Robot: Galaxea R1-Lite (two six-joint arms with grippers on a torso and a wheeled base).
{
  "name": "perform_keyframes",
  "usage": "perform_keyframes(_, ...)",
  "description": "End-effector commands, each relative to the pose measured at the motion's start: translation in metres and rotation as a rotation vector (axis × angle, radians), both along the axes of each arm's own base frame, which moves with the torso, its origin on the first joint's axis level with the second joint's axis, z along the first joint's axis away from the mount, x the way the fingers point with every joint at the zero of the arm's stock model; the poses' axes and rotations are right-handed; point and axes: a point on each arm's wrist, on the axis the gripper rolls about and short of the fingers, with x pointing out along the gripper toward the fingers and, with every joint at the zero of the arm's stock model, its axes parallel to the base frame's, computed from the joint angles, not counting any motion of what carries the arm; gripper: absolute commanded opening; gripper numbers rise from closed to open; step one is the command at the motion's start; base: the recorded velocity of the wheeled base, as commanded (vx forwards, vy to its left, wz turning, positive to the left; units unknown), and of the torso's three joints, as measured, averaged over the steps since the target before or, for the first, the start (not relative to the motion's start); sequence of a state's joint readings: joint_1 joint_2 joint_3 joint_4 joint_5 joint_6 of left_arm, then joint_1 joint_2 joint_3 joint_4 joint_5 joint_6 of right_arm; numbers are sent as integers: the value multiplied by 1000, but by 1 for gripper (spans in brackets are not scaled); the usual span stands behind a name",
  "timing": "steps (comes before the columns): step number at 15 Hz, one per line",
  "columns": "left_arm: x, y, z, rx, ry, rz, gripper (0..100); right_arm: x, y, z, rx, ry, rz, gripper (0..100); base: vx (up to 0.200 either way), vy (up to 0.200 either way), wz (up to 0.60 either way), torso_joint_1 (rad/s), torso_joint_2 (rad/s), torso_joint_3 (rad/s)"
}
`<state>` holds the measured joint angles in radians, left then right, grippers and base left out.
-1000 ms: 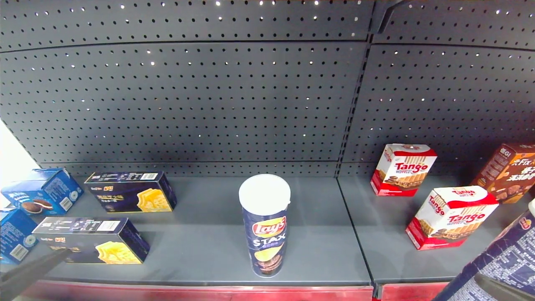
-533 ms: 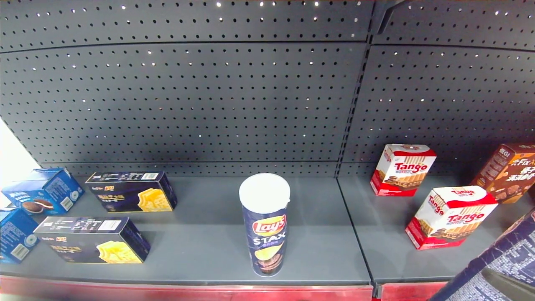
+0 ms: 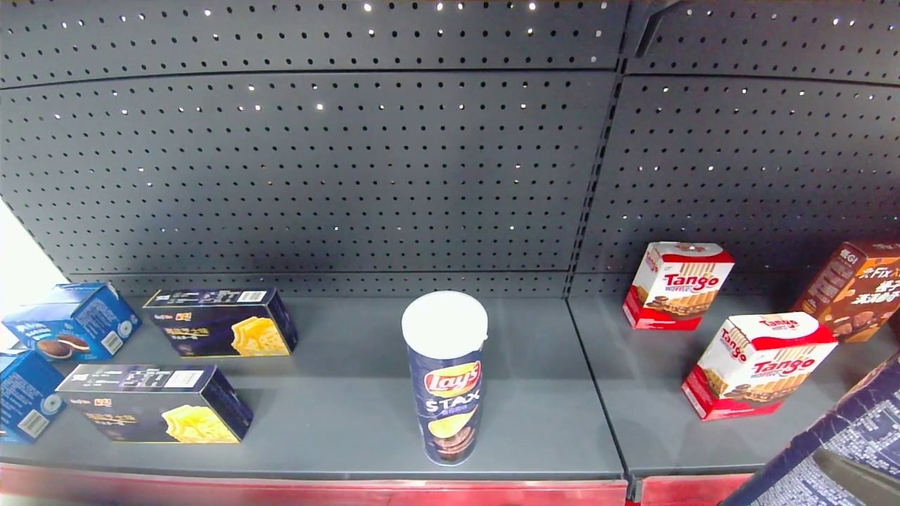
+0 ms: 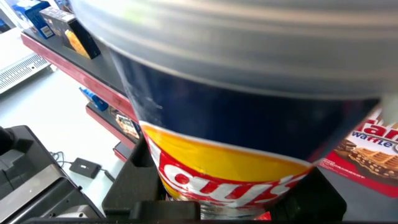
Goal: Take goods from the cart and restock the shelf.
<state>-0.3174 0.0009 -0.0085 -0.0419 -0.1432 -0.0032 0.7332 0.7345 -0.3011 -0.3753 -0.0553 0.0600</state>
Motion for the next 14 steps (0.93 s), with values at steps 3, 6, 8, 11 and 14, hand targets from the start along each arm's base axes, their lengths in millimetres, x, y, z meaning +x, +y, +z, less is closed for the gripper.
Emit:
perform_keyframes(3,1,2,-1,11,9,105,100,1,0,2,3,-3,-1,0,0,0,0,0,0,0)
perform_keyframes(6,2,3,-7,73,24,172,100,1,0,4,7,-8,-14,0,0,0,0,0,0,0)
perform_keyframes(8,2,3,-7,64,29,174,100,2,1,9,15,-19,-14,0,0,0,0,0,0,0)
perform_keyframes(11,2,3,-7,48,36,170,100,16,13,18,-12,8,-13,0,0,0,0,0,0,0)
perform_keyframes(14,2,3,-6,14,46,168,100,31,27,37,-7,2,-17,0,0,0,0,0,0,0)
